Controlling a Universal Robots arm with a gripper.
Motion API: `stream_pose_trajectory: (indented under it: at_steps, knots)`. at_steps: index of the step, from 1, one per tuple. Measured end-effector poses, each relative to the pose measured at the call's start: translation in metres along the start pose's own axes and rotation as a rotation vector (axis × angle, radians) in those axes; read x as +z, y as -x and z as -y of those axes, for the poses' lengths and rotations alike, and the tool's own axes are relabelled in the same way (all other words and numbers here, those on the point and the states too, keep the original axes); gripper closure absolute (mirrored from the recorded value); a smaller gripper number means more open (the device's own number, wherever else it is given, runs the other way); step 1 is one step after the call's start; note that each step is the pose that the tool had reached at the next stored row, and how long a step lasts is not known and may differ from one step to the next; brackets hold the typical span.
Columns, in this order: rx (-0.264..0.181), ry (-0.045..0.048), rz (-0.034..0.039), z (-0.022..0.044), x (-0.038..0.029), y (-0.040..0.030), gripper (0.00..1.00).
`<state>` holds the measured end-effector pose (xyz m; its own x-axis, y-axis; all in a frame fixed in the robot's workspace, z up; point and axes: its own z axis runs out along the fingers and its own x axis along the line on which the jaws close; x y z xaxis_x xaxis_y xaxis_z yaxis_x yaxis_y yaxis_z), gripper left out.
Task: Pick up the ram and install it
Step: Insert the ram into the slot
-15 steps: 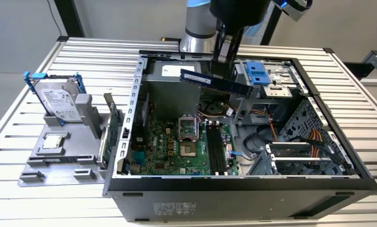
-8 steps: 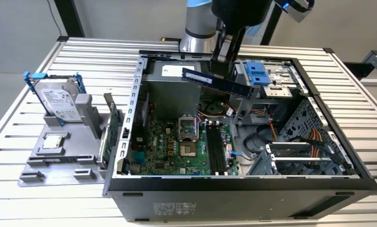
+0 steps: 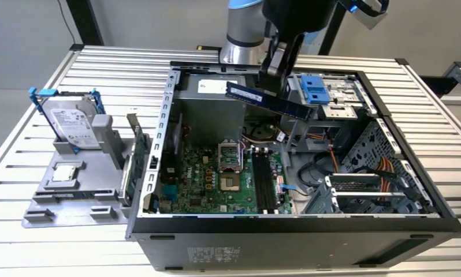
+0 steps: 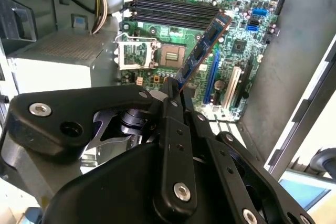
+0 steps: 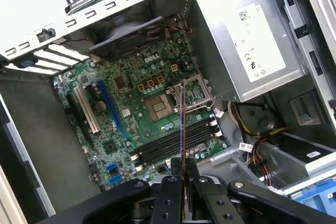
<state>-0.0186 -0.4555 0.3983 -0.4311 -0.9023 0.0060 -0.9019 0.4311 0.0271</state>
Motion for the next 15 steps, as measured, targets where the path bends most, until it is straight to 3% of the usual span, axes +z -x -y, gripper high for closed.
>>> stream_pose_trajectory:
  at_steps: [15]
  knots:
    - [0.075, 0.0004, 0.002, 0.0089, -0.0003, 0.0042, 1.0]
